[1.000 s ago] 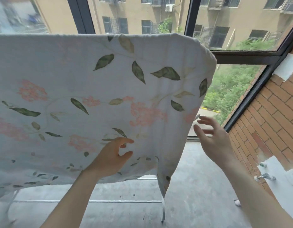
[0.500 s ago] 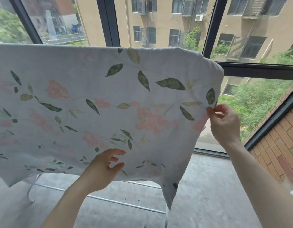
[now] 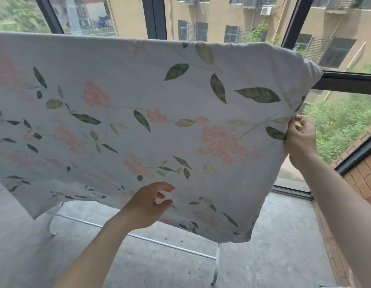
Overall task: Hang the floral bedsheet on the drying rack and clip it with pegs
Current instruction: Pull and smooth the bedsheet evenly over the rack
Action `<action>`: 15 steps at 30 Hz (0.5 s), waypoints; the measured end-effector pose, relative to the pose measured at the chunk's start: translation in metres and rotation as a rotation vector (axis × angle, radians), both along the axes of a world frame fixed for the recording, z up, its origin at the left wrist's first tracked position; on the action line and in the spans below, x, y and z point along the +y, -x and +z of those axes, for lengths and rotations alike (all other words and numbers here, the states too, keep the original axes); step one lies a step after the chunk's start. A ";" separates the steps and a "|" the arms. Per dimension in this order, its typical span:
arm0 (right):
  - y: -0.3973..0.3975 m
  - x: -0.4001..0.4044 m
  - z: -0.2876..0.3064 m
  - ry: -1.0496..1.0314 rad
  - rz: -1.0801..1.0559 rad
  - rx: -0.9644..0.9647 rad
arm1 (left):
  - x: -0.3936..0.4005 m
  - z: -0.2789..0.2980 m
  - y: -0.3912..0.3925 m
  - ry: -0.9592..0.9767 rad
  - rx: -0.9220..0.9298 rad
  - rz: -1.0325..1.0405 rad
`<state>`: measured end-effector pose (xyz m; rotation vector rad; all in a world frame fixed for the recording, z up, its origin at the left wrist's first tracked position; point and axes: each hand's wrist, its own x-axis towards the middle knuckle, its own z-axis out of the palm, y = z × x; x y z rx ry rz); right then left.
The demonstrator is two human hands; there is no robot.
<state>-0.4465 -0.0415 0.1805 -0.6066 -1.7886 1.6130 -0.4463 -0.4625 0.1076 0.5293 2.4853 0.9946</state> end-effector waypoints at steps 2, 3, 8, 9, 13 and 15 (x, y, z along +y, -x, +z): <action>-0.001 -0.008 -0.008 0.044 0.025 0.009 | -0.002 -0.010 -0.005 0.032 -0.021 -0.029; -0.002 -0.013 -0.014 0.020 0.014 -0.008 | -0.004 -0.015 -0.008 0.046 -0.021 -0.030; -0.027 -0.046 -0.044 -0.018 -0.185 0.077 | -0.015 -0.023 -0.024 0.070 -0.024 0.031; -0.034 -0.053 -0.046 -0.009 -0.213 0.109 | -0.015 -0.022 -0.027 0.068 -0.027 0.046; -0.052 -0.063 -0.057 -0.110 -0.194 0.164 | -0.017 -0.020 -0.037 0.065 -0.027 0.138; -0.047 -0.056 -0.063 -0.147 -0.126 0.140 | -0.017 -0.019 -0.045 0.071 -0.030 0.179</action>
